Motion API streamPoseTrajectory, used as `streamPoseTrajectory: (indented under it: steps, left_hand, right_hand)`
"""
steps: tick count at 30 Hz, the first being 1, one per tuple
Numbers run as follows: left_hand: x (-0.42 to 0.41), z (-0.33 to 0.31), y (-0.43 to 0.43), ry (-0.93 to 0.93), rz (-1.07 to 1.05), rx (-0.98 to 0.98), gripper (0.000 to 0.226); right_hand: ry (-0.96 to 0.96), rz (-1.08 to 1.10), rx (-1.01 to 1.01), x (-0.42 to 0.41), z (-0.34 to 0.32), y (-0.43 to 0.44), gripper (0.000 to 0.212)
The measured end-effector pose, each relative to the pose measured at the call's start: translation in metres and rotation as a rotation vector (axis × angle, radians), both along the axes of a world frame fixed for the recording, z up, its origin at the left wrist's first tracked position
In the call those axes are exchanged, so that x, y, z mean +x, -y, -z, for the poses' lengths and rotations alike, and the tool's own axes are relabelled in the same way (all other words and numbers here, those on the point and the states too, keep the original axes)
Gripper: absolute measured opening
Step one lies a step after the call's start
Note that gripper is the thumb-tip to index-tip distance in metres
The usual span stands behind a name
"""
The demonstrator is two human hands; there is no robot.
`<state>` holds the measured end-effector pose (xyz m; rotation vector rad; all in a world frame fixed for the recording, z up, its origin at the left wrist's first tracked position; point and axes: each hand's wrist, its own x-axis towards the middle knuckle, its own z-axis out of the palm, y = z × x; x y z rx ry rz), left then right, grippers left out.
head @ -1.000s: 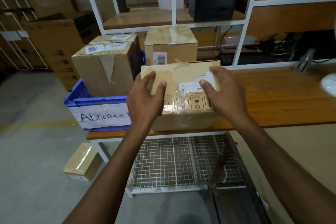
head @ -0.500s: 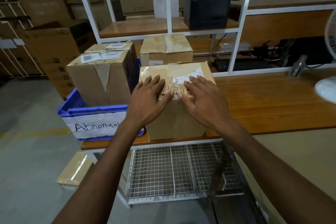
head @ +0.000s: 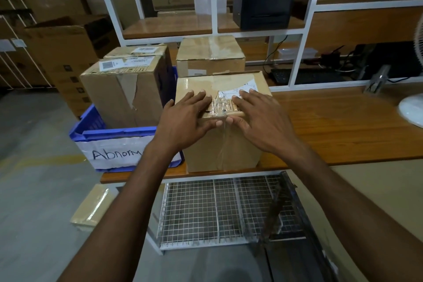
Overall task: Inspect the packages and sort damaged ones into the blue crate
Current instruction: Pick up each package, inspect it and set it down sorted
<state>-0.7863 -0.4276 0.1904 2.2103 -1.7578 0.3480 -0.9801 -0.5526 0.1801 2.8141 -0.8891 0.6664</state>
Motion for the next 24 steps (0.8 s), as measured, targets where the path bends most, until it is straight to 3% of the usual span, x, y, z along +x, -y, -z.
streamPoseTrajectory:
  steps: [4,7,10,13,20,24]
  left_hand:
    - [0.001,0.011,-0.001,-0.101,0.016,-0.101,0.076]
    - [-0.004,0.036,-0.007,-0.241,0.000,-0.393,0.068]
    - [-0.015,0.064,-0.015,-0.522,-0.077,-0.540,0.088]
    - [-0.018,0.081,-0.016,-0.582,-0.081,-0.531,0.101]
    - [-0.017,0.043,-0.013,-0.484,-0.208,-0.625,0.081]
    - [-0.012,0.030,-0.010,-0.376,-0.180,-0.593,0.049]
  right_hand:
    - [0.093,0.042,0.027,0.001,0.004,-0.003,0.070]
    - [0.391,0.146,0.140,-0.008,0.025,-0.008,0.064]
    - [0.624,0.127,0.446,-0.014,0.049,-0.013,0.095]
    - [0.561,0.070,0.499,-0.013,0.068,-0.015,0.119]
    - [0.574,0.097,0.414,-0.012,0.042,-0.007,0.090]
    - [0.524,0.105,0.417,-0.016,0.024,-0.002,0.074]
